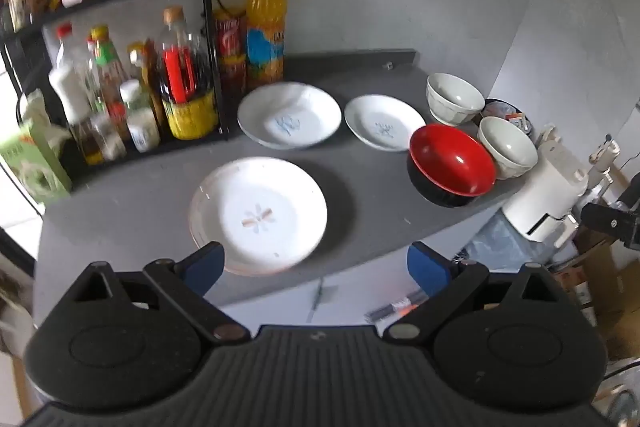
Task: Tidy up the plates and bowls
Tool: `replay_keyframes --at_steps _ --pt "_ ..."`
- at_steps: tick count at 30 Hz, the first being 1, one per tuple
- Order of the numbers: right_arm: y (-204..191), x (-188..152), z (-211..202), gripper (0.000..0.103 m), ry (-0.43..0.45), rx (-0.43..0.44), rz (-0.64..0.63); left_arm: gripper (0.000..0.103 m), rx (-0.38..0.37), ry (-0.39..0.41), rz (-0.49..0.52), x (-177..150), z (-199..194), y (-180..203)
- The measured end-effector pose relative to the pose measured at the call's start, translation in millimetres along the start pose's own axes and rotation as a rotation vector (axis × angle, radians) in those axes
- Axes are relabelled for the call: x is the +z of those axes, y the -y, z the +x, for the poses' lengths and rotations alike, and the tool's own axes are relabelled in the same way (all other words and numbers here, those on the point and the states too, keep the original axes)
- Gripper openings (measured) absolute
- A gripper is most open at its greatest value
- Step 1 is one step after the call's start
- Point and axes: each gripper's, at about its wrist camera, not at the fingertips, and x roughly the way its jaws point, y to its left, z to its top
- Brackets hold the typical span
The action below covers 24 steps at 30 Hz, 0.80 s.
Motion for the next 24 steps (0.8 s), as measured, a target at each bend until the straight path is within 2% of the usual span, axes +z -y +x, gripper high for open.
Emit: replay_keyframes --at_steps 16,24 --pt "-2.2 1.3 3.7 0.103 -0.027 0.02 0.014 0.097 -0.017 -0.033 -0.004 5.4 4.2 4.1" --pt "-6.4 2.5 2.5 0.103 -0.034 0.009 -0.018 0.097 -0.013 -0.032 -0.002 11.6 4.2 3.2"
